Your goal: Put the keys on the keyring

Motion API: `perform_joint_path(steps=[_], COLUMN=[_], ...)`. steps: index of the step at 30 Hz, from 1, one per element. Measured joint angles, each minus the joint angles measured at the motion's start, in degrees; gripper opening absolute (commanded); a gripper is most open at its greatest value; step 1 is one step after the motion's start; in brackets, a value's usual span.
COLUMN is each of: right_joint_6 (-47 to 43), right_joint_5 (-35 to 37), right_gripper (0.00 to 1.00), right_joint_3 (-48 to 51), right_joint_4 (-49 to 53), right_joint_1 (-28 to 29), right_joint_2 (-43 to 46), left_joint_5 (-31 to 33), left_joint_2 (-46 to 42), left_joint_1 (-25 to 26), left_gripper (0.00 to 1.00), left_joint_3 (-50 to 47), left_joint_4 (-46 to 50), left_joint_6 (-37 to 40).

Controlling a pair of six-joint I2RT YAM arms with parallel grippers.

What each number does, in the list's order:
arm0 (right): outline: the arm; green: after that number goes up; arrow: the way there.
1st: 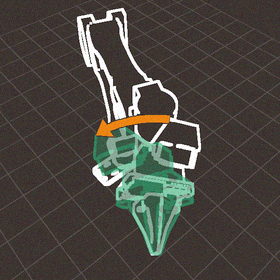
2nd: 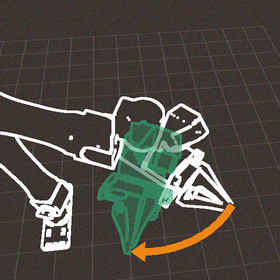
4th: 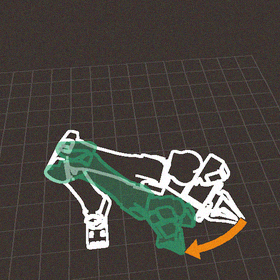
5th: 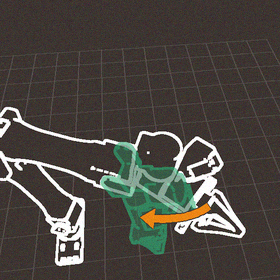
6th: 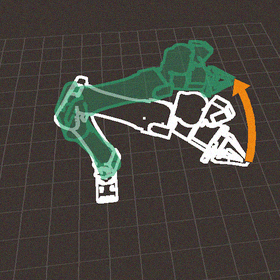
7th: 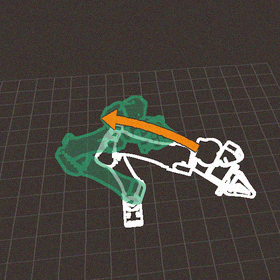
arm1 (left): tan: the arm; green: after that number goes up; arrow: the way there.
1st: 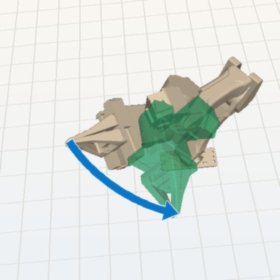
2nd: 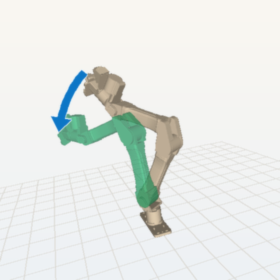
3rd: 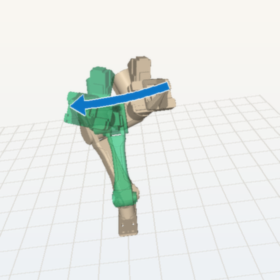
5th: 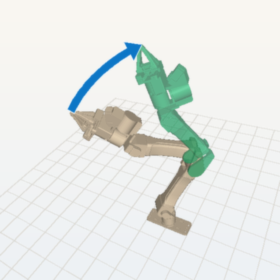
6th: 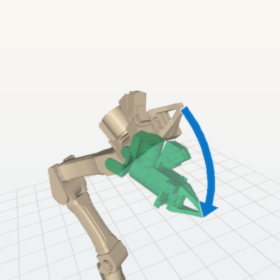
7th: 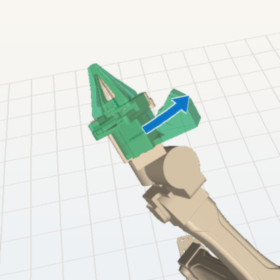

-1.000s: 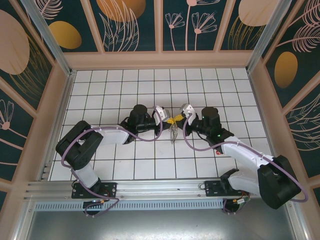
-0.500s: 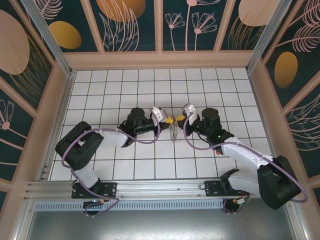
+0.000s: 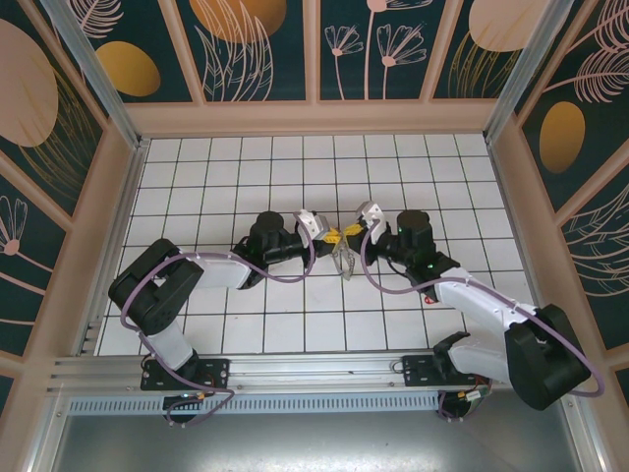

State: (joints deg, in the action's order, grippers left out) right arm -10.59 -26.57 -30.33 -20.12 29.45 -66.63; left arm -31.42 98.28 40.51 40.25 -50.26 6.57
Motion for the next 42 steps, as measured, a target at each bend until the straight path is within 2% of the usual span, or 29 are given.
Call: perform_joint_path(steps=[5,12,20,23,26,30,42], right_joint_6=[-1.07,-2.56,-3.02,-3.02,-3.02,-2.95,3.56], right_joint_5=[-0.7,-0.94,-0.92,-0.9,-0.52,0.35,2.91], right_gripper=[0.0,0.0,0.0,0.0,0.0,0.0,0.0], right_joint_3=[-1.25,-1.79,-2.14,-2.21,-2.21,-2.19,2.45], right_joint_4=[1.07,1.97,3.02,3.23,3.26,3.23,-2.14], right_joint_1=[0.2,0.37,0.44,0.5,0.52,0.55,0.11], right_joint_2=[-0.9,-1.09,-1.09,-1.09,-1.09,-1.05,-0.04], left_joint_5=[0.0,-0.09,-0.17,-0.17,-0.15,0.24,0.87], left_joint_2=[0.0,0.0,-0.04,-0.04,-0.04,-0.11,-0.57], left_joint_1=[0.0,0.0,0.0,0.0,0.0,0.0,0.11], left_gripper=[0.17,0.1,0.11,0.08,0.0,0.0,0.0], left_joint_3=[1.09,1.99,1.99,2.01,2.21,2.29,-1.81], left_joint_4=[1.51,3.41,3.96,4.09,4.48,4.63,-3.21], left_joint_6=[0.79,1.9,2.91,3.28,3.78,3.8,2.34])
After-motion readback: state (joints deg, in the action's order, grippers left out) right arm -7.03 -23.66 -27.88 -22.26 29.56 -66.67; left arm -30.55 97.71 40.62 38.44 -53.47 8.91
